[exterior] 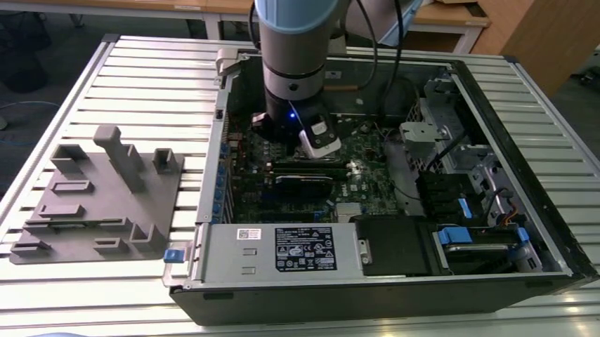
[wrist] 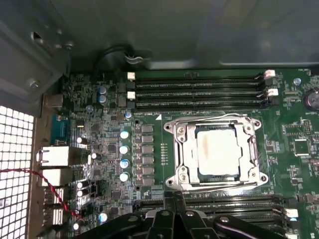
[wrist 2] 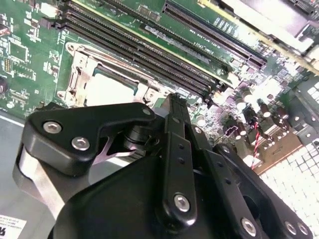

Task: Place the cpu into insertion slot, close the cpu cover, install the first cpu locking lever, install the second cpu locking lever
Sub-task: 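Install the second cpu locking lever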

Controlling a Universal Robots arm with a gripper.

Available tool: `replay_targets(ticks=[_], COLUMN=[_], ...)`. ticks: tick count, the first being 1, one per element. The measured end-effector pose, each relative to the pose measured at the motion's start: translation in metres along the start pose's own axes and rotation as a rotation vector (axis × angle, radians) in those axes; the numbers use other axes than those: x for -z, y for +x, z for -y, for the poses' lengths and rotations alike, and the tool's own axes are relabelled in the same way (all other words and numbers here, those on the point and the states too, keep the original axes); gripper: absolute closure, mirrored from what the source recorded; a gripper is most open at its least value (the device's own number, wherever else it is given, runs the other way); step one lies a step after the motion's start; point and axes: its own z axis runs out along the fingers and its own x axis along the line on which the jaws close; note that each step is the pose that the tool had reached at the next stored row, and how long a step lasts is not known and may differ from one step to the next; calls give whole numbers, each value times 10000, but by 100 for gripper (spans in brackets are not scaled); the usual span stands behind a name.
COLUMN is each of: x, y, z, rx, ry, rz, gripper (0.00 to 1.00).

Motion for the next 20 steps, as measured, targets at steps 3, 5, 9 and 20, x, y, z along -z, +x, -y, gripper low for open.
replay_targets(ticks=[3, 5, 9, 20], x=[-13, -23, -50, -145], y=[-11, -49, -161, -345], z=[-58, -83, -110, -285], rx=[-24, -37, -72, -80], ry=[10, 12, 13, 261], rz=[6, 8, 13, 26], gripper=[89, 89, 89, 89])
